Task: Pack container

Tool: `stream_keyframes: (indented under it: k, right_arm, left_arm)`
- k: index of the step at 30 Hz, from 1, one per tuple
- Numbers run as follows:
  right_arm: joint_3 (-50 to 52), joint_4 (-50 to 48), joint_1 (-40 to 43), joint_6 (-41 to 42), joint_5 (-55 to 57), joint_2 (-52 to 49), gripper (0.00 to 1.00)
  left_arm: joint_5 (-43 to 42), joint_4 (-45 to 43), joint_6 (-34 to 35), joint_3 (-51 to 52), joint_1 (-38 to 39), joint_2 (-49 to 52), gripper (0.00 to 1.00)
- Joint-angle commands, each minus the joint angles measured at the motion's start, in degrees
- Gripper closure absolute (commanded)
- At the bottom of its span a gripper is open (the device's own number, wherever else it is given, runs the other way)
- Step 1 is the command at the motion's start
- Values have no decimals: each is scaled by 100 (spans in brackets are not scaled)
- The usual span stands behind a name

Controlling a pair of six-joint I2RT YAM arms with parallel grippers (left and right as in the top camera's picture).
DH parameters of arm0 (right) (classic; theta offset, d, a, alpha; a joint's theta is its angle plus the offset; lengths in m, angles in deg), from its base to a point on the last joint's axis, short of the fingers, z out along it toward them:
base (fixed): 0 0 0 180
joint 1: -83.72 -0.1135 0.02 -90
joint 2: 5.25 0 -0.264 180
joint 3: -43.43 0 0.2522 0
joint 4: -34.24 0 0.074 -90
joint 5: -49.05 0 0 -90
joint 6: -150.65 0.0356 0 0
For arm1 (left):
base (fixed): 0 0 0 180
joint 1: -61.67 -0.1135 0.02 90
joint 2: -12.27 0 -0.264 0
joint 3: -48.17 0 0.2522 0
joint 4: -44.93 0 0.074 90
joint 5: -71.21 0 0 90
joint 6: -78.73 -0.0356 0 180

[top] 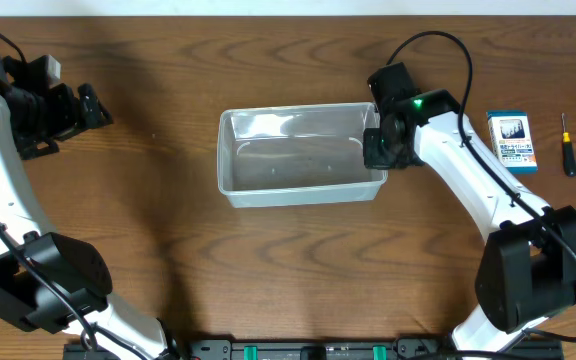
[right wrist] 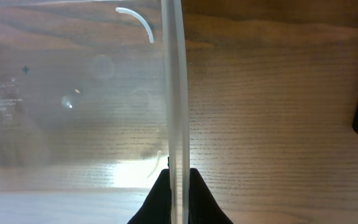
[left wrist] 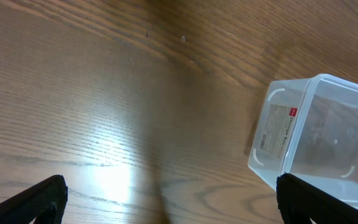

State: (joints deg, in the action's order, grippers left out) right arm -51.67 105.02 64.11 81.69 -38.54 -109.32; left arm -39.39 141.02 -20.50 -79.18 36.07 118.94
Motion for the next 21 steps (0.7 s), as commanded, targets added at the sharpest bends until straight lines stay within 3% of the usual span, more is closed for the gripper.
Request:
stream_keyframes:
  k: [1, 21]
  right_arm:
    - [57, -2, 4, 157, -50, 153, 99]
    - [120, -4, 4, 251, -46, 153, 98]
  left_arm:
    - [50, 33, -28, 11, 4, 59, 2]
    - [50, 33, -28, 11, 4, 59, 2]
